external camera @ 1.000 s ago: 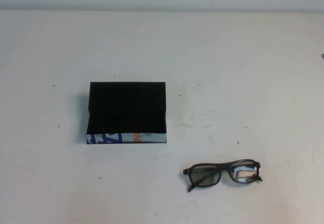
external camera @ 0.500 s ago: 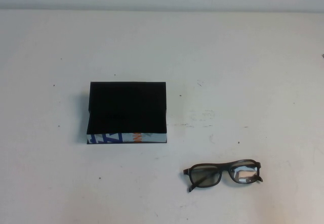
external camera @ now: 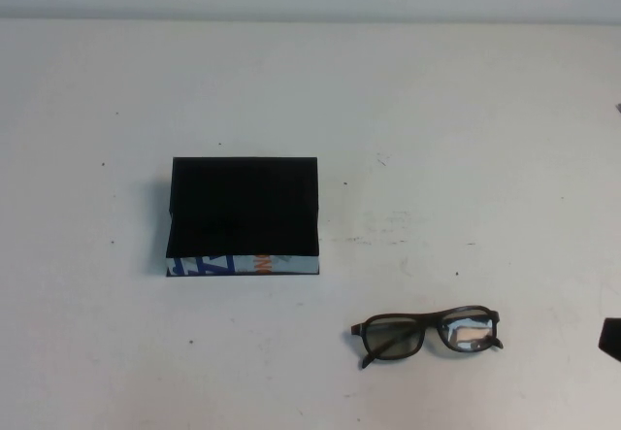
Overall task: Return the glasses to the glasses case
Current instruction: Pick up the glasses from the table
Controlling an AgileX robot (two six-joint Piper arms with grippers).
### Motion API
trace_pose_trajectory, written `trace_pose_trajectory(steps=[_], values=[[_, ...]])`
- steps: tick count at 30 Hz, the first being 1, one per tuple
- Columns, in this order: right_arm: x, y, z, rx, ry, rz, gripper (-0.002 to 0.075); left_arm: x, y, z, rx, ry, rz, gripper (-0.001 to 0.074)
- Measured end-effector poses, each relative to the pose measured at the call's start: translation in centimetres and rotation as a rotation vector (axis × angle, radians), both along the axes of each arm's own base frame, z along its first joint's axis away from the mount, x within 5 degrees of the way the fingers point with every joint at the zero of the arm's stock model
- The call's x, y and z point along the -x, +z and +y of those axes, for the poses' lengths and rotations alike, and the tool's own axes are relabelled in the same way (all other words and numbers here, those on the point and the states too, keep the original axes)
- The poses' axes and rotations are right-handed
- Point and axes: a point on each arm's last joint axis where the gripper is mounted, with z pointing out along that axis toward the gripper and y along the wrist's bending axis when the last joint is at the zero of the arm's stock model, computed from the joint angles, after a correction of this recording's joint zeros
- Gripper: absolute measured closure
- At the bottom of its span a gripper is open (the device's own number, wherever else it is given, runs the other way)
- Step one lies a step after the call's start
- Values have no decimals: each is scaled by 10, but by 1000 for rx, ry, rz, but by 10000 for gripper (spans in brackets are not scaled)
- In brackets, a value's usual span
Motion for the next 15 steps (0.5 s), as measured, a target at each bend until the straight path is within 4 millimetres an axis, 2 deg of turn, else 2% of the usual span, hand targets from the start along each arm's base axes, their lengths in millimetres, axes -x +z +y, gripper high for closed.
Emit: trace_pose_trajectory(steps=[6, 10, 15], values=[[-39, 16, 4, 101, 155, 90, 739, 0, 0, 0, 0, 0, 0, 735], [-61, 20, 6, 147, 217, 127, 739, 0, 0, 0, 0, 0, 0, 735], [-80, 17, 27, 248, 376, 163, 739, 0, 0, 0, 0, 0, 0, 735]])
